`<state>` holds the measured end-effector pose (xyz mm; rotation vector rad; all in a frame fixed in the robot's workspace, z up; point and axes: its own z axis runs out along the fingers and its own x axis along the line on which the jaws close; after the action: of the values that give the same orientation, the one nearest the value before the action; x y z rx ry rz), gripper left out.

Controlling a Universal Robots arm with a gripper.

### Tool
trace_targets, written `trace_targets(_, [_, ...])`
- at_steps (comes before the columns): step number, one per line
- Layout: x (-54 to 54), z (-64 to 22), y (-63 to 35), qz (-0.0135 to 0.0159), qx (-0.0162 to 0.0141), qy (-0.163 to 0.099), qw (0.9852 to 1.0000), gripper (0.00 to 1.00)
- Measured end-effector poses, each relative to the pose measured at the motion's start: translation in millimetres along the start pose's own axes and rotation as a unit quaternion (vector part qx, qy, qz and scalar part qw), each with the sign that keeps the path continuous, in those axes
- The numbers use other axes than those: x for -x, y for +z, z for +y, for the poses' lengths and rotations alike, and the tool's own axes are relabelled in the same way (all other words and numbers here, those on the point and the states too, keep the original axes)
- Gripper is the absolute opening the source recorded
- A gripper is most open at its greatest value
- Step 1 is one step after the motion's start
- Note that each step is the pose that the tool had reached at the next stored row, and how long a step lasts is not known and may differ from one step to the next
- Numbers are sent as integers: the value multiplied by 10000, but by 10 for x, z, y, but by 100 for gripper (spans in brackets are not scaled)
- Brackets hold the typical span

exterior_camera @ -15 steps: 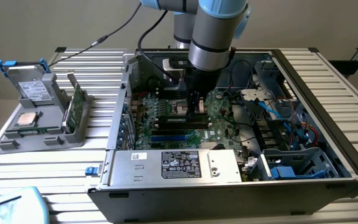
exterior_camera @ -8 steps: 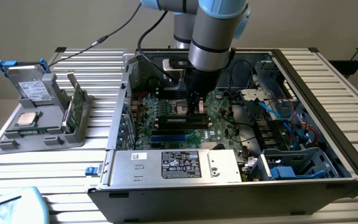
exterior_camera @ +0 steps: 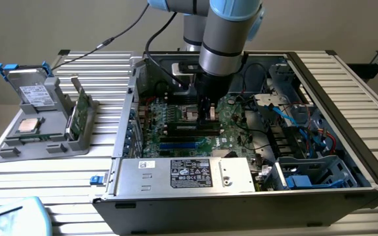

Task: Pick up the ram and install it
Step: 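Insert the ram into the slot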

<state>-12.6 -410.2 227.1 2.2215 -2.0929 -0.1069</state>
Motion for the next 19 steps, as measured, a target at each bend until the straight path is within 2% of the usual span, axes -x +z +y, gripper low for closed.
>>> trace_targets(19, [-2,-3,33,17,2,13,10000,14])
